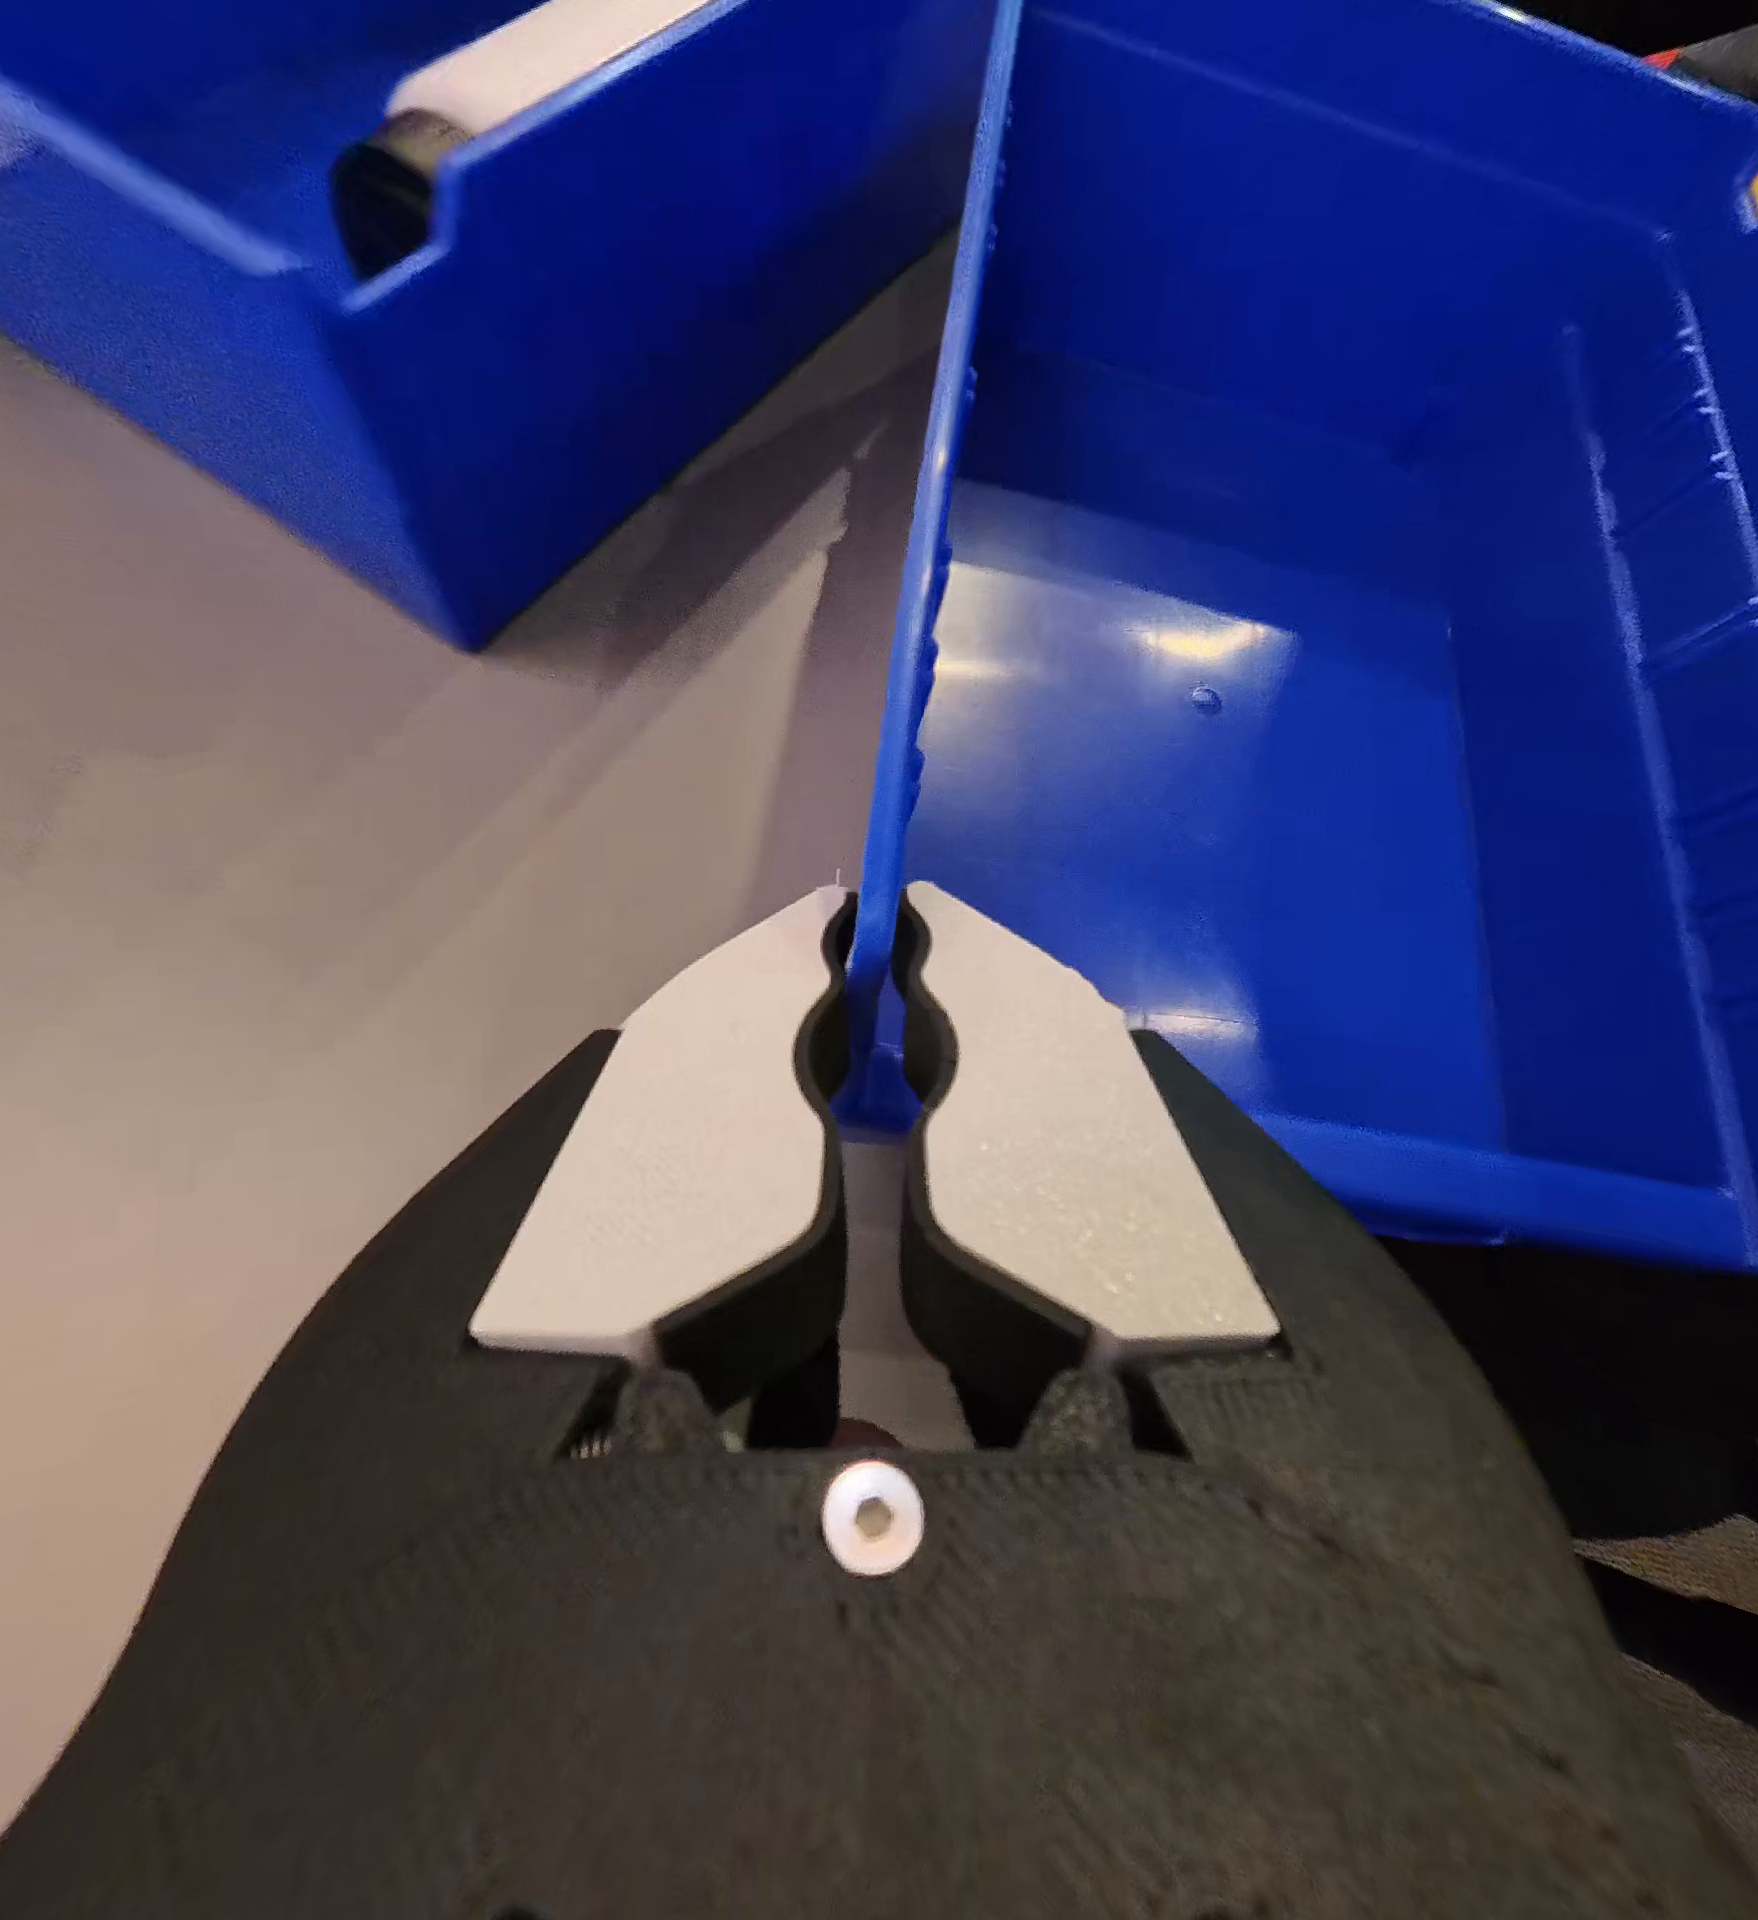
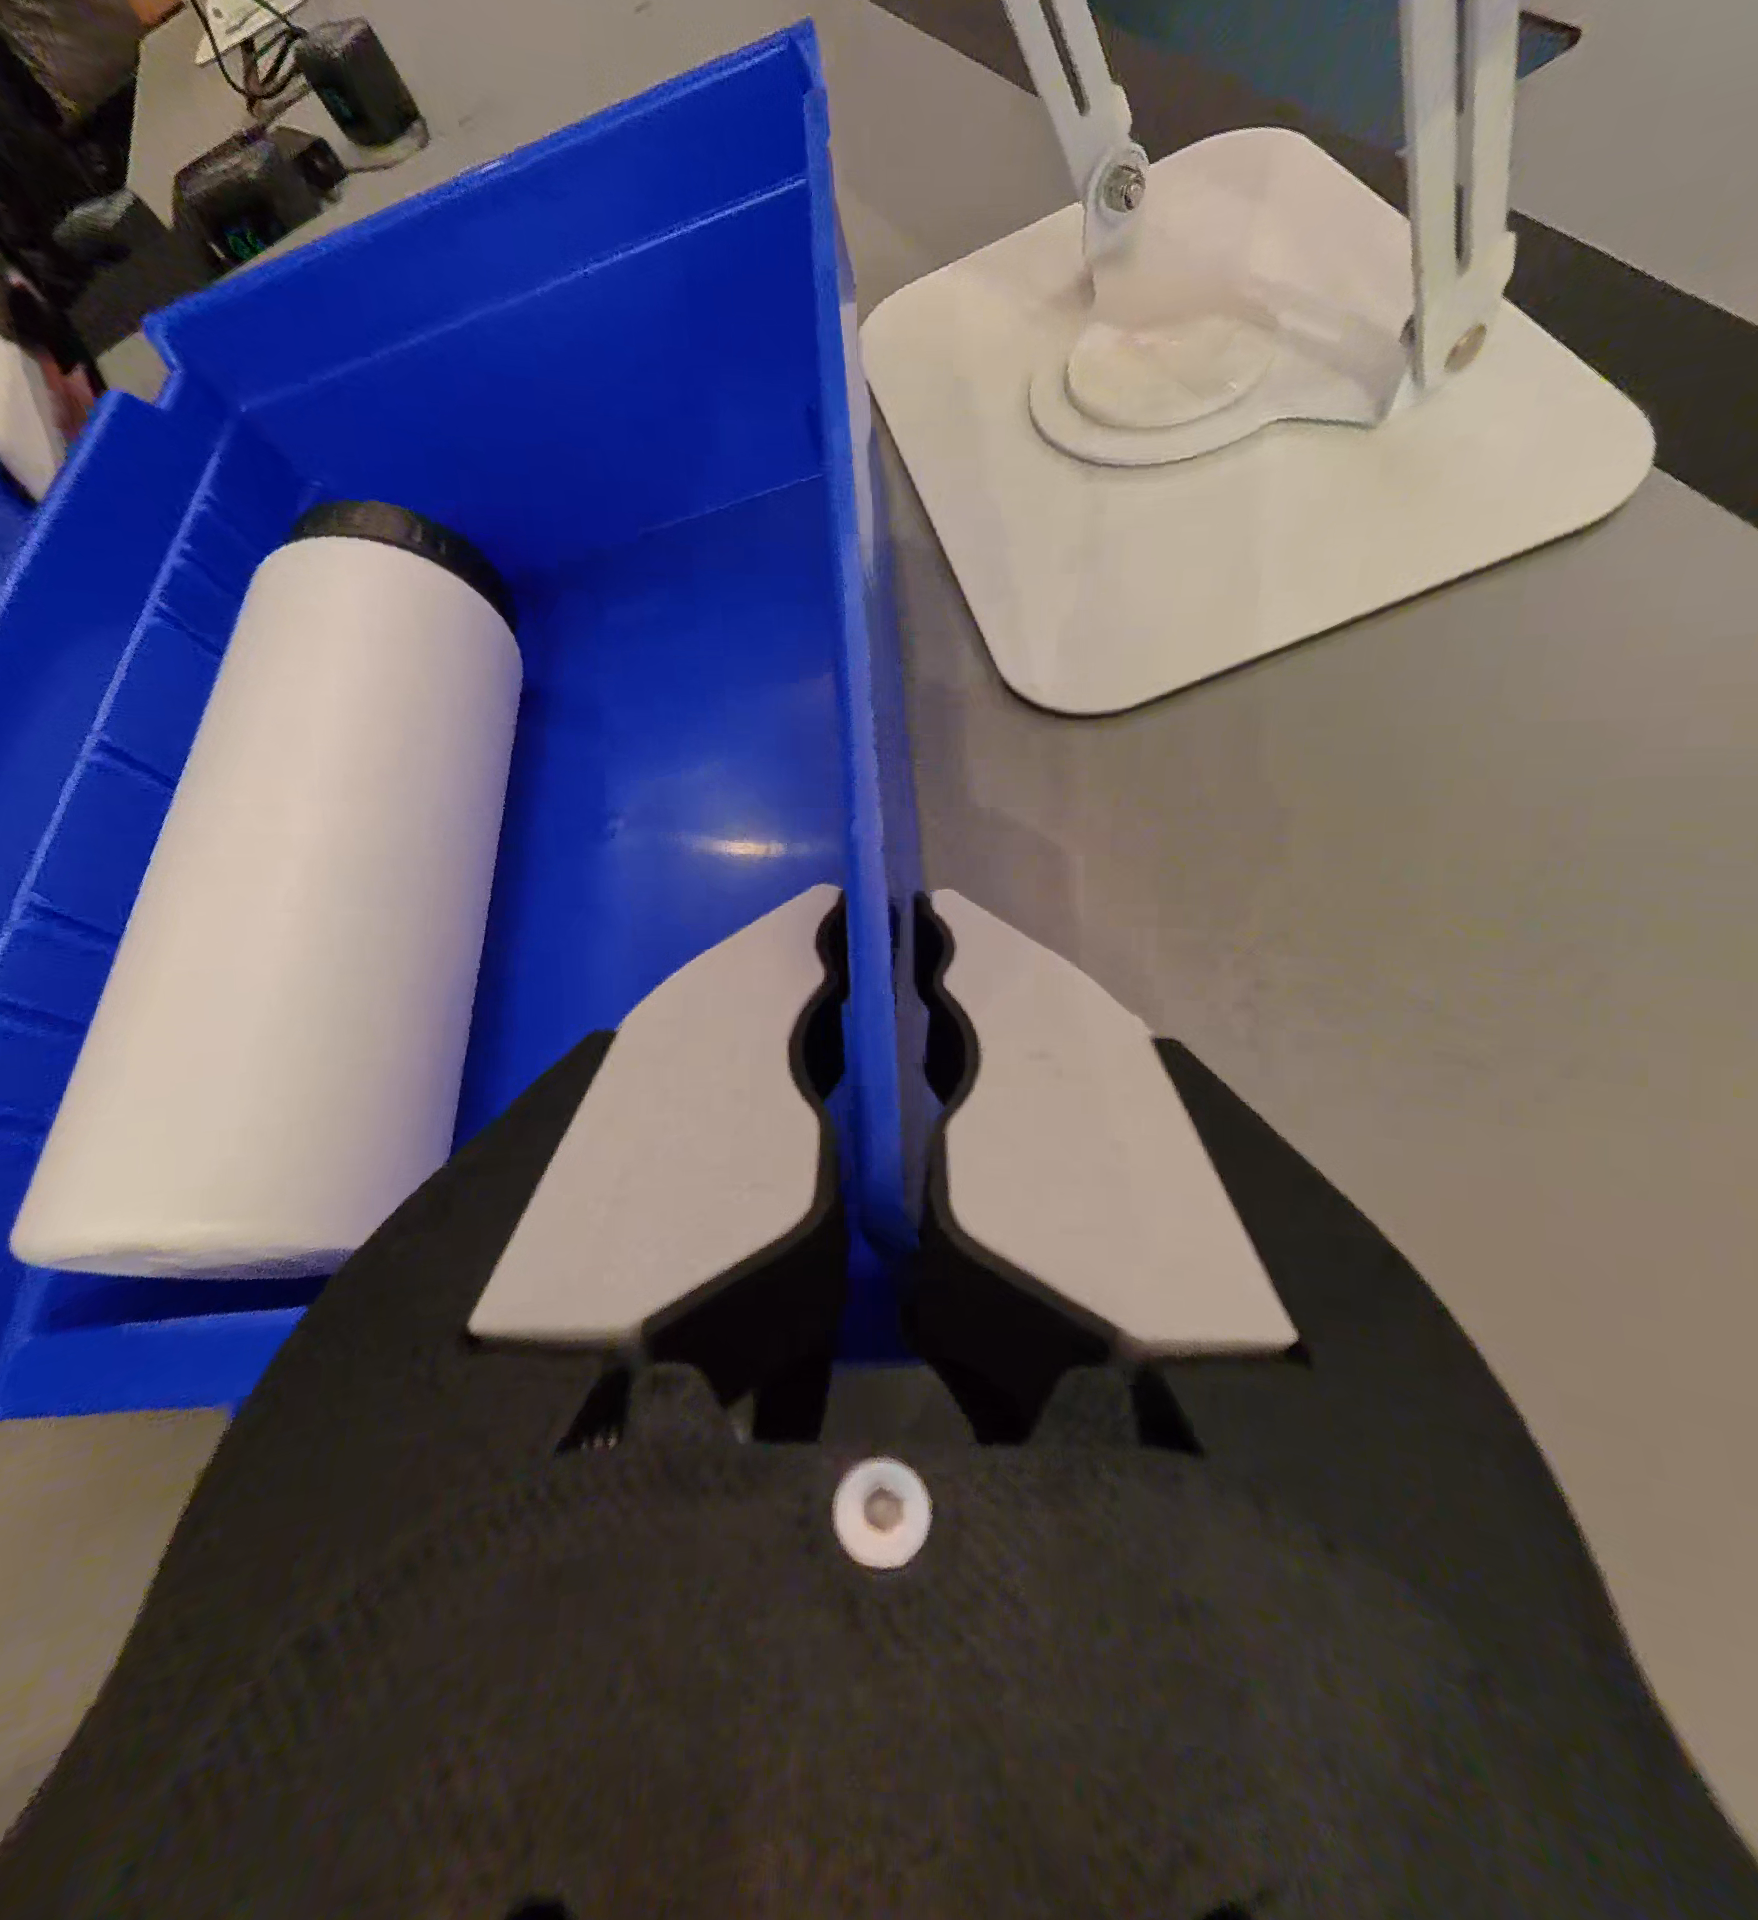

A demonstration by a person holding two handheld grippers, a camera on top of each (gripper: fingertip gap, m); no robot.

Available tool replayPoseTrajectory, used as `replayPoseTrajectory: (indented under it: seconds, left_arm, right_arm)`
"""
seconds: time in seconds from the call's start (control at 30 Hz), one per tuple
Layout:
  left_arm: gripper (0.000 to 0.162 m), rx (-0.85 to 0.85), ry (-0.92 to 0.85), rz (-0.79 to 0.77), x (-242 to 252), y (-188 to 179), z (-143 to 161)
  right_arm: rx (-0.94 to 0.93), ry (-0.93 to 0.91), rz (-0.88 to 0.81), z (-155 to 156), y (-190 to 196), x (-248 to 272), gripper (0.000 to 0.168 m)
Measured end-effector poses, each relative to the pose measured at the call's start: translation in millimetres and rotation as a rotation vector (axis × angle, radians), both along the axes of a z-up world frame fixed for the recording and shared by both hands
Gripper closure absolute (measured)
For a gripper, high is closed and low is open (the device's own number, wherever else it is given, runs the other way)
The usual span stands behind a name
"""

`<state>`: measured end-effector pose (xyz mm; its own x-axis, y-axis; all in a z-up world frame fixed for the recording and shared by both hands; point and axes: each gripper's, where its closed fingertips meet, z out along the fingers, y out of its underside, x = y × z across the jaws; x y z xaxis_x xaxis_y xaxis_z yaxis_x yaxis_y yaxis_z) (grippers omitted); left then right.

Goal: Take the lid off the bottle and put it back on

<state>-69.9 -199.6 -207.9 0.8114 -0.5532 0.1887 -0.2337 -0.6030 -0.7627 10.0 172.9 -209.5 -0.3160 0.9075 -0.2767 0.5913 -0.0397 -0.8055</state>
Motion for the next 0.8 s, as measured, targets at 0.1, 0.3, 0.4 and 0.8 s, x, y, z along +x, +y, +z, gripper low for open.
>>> replayPoseTrajectory:
  seconds: [0.1, 0.3, 0.4, 0.8]
  left_arm:
    - [0.111, -0.082, -0.062, 0.014, -2, -3, 8]
    - [0.083, 0.084, -0.065, 0.275, -61, 37, 87]
    - [0.080, 0.103, -0.015, 0.428, -82, 90, 102]
    - [0.094, -0.241, 0.163, 0.481, -79, 202, 19]
  right_arm:
    - [-0.015, -0.020, -0.062, 18, -2, -10, 0.103]
    - [-0.055, -0.116, -0.125, 65, -44, 60, 0.100]
    - [-0.055, -0.195, -0.080, 66, -101, 96, 0.100]
    - [-0.060, -0.387, 0.079, 29, -224, 126, 0.088]
